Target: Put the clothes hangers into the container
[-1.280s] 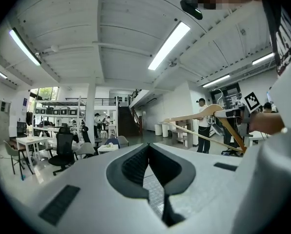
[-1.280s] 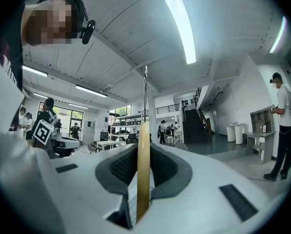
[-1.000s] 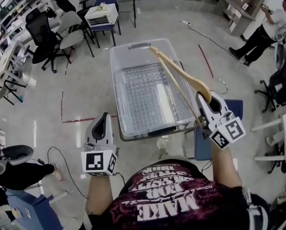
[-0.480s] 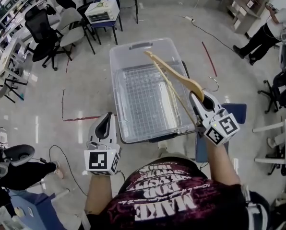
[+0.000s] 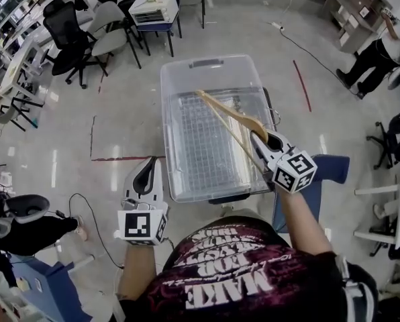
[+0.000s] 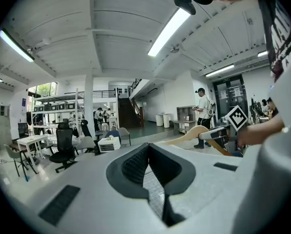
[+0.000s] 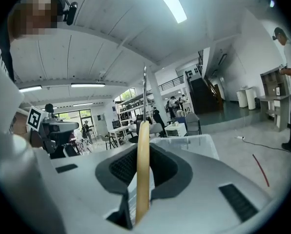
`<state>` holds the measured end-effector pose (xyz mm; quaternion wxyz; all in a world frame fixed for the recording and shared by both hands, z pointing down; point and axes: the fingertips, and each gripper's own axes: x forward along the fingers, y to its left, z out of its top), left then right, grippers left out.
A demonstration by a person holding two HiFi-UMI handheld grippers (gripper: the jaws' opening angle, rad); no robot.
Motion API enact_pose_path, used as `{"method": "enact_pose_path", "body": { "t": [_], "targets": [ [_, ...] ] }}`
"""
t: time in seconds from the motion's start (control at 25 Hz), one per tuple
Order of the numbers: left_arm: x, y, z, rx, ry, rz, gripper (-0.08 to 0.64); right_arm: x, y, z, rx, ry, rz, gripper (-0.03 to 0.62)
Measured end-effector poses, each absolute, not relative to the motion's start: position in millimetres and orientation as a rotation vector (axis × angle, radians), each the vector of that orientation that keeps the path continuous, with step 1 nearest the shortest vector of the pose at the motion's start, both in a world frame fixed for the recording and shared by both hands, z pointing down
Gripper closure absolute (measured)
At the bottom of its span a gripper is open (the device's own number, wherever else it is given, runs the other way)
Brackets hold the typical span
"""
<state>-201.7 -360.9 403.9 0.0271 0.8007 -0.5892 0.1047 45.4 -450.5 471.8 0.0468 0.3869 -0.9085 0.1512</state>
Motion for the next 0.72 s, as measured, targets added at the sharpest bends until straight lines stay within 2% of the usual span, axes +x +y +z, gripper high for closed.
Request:
{"method": "enact_pose_path", "body": {
  "t": [0.48,0.72],
  "targets": [
    [-209,-371,393,2.365,-1.972,0.358,0.554,34,-502,586,1.003,-2.555,0.84,0.529],
    [-211,-374,394,2.303,-2.032,0.397,0.554,19,-523,580,0.899,-2.639,0.875,0.531]
  ]
}}
